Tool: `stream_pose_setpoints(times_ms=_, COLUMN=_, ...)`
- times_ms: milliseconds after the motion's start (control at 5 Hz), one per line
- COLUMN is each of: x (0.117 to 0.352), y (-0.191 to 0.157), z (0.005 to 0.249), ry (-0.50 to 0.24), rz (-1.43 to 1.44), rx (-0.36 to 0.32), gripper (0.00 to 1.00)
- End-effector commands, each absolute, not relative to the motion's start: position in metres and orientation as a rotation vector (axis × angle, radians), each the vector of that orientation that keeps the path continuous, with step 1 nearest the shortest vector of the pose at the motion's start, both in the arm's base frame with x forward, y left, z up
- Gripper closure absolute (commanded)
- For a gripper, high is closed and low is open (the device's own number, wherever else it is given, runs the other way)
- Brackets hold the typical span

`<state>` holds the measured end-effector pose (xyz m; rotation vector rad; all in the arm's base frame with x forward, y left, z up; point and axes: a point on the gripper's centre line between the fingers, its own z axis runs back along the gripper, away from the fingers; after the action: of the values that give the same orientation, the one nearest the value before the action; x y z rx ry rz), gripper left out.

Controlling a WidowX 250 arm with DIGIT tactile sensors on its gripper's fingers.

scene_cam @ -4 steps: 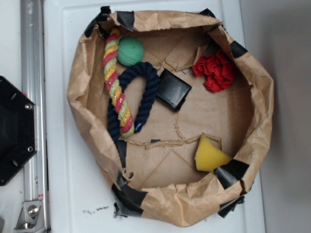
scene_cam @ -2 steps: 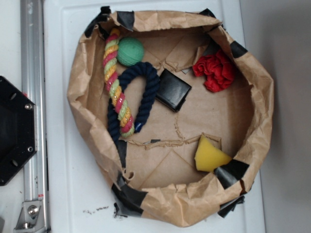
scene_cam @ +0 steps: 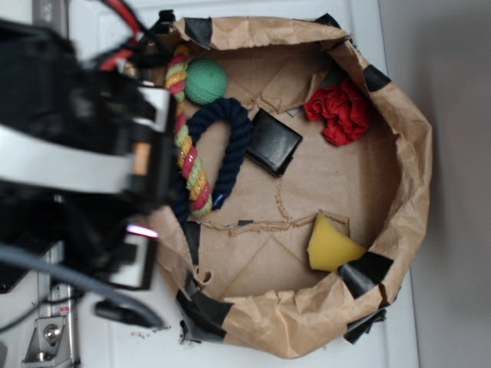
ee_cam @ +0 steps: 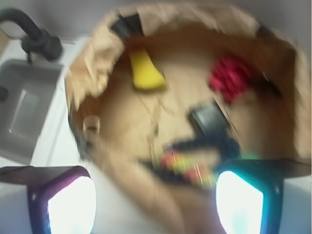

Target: Grab the green sponge.

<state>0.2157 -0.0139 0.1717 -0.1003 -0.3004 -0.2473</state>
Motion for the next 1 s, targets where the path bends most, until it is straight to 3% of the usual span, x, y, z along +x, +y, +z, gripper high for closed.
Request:
stream_pose_setpoints(times_ms=0, x=0.270, y=-0.009, z=0.134, ry=-0.348, rz=-0.351, rx=-0.084, gripper=0.00)
stream_pose_setpoints(times_ms=200, x=0.281, y=-0.017, z=0.108, ry=-0.422, rz=-0.550, rx=-0.018, gripper=0.00)
stream_pose_setpoints(times_ms=400, x=0.295, y=-0.023, z=0.092, ry=-0.415, rz=-0.616, rx=0.002, gripper=0.00)
stream_pose_setpoints(times_ms=800, x=0.306, y=-0.062, z=0.080, ry=-0.381, rz=-0.653, rx=-0.047, gripper=0.00)
